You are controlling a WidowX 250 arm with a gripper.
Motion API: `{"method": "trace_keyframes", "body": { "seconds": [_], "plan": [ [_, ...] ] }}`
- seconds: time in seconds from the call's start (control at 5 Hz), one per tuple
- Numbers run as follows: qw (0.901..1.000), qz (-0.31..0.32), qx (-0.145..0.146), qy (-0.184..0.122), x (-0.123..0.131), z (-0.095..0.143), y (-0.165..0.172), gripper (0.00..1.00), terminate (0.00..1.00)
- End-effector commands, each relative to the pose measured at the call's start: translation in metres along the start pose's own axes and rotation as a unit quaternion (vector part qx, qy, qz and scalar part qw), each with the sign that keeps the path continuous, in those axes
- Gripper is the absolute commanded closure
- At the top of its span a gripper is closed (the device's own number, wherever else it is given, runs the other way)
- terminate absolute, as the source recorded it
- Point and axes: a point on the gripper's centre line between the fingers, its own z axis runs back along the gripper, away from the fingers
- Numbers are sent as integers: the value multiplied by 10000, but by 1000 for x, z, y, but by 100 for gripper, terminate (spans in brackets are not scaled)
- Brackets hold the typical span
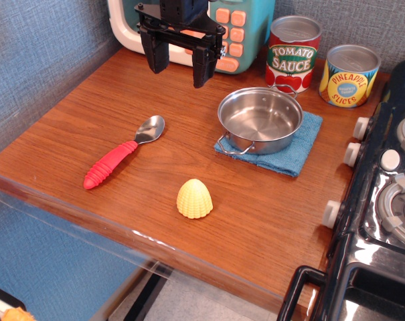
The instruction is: Put the potato into the pot.
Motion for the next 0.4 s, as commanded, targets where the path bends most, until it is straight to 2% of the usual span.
{"method": "trace_keyframes", "body": {
  "seconds": [0.0, 0.2],
  "plan": [
    [10000, 0, 0, 0, 0, 0, 0, 0, 0],
    [9997, -81, -172, -166, -21, 2, -6, 0, 0]
  ]
}}
